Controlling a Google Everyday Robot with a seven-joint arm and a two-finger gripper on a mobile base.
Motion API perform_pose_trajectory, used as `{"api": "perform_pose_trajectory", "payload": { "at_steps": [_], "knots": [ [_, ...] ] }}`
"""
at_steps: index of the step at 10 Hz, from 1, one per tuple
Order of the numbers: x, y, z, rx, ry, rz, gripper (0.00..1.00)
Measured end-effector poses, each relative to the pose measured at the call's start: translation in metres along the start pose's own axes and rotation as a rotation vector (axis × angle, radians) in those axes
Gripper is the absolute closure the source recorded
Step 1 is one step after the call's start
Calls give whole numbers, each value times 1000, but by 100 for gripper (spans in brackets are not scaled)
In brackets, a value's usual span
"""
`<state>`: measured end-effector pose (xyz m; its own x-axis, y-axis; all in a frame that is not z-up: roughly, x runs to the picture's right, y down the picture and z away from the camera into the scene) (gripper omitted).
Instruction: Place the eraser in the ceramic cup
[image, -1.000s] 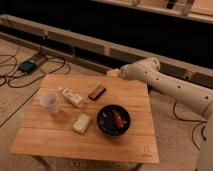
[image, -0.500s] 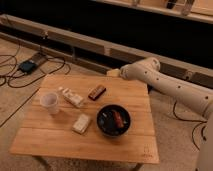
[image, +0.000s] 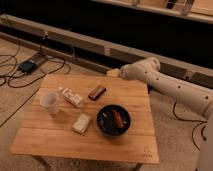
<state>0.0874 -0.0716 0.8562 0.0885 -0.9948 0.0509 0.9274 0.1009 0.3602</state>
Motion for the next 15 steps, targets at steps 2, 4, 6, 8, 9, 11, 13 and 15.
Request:
{"api": "perform_pose_trajectory", "payload": {
  "at_steps": [2, 4, 6, 8, 9, 11, 13, 15],
  "knots": [
    [0, 2, 1, -6, -3, -3, 20],
    [-4, -6, 14, -39, -44, -36, 20],
    [-10, -16, 36, -99, -106, -96, 20],
    [-14, -25, 58, -167, -173, -147, 20],
    [-16, -31, 69, -195, -202, -165, 20],
    [-23, -46, 92, -239, -268, -188, 20],
    [-33, -56, 114, -275, -337, -198, 20],
    [-44, -59, 133, -315, -413, -206, 20]
  ]
}}
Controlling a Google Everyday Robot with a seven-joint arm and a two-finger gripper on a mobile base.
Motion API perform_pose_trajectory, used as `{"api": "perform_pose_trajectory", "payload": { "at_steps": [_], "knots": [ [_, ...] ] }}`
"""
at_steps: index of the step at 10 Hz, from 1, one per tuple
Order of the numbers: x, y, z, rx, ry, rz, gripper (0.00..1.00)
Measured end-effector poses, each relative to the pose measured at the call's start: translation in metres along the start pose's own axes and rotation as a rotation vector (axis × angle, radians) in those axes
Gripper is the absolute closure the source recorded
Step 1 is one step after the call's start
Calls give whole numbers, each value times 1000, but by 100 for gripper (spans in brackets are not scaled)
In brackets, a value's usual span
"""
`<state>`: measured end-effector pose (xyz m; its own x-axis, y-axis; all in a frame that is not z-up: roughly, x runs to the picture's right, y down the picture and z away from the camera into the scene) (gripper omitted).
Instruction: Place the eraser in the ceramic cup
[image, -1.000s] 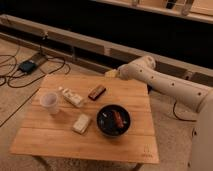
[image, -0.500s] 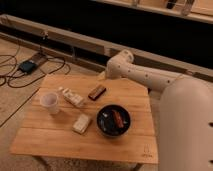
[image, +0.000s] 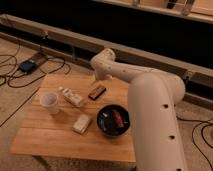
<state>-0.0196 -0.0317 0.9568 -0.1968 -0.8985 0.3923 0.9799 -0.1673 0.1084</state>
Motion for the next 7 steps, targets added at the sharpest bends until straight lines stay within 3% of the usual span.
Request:
{"api": "perform_pose_trajectory", "payload": {
  "at_steps": [3, 7],
  "knots": [
    [-4, -4, 22, -17, -79, 15, 20],
    [-8, -16, 37, 16, -121, 44, 20]
  ]
}}
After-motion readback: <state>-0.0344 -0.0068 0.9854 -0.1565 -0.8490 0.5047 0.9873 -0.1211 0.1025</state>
